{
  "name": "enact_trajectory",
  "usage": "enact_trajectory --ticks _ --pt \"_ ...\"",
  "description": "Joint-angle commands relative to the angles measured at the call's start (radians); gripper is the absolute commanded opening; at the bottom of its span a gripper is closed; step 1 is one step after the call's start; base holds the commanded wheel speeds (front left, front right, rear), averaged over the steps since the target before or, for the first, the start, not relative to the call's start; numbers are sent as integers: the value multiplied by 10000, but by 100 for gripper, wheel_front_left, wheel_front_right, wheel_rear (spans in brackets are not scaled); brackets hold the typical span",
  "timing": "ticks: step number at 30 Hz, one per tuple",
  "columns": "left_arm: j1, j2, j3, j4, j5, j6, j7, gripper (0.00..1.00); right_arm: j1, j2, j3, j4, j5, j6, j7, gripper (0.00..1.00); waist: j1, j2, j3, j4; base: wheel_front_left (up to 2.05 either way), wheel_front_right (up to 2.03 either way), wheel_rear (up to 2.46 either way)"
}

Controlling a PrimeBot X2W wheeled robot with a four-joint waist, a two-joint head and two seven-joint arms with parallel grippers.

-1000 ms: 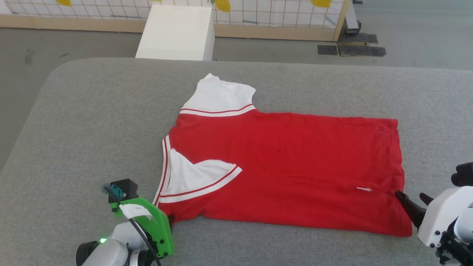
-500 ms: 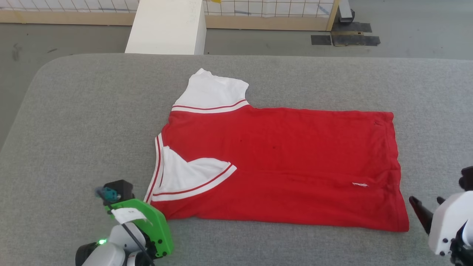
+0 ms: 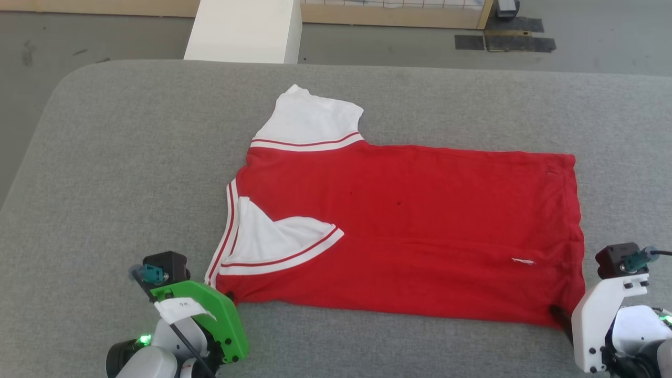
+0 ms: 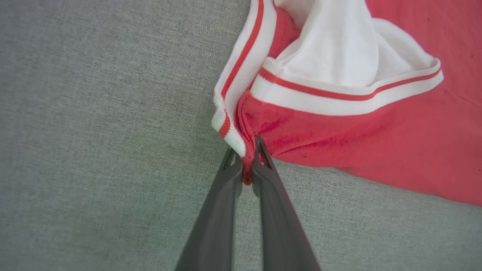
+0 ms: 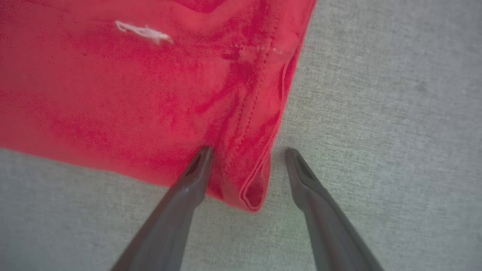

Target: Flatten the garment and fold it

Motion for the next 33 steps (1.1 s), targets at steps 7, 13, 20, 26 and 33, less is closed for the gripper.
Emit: enact_trajectory --ticks 7,13,20,26,33 --pt "47 -150 5 78 45 20 -124 0 -362 -103 463 835 156 -15 -122 2 0 0 103 130 0 0 0" --pt "132 -153 283 -2 -185 -86 -355 0 -447 -281 230 523 884 -15 -198 0 0 0 -236 126 0 0 0" --pt "699 161 688 -759 -392 116 -369 0 104 -620 -629 -654 1391 -15 176 0 0 0 -876 -6 0 0 0" --pt "1876 332 596 -1382 -688 442 74 0 1114 -636 -1197 -1004 1444 -15 759 0 0 0 -1092 -120 0 0 0" --pt "2182 -206 351 -514 -1147 154 53 0 1502 -222 -1058 -187 1187 -15 572 0 0 0 -1003 -111 0 0 0"
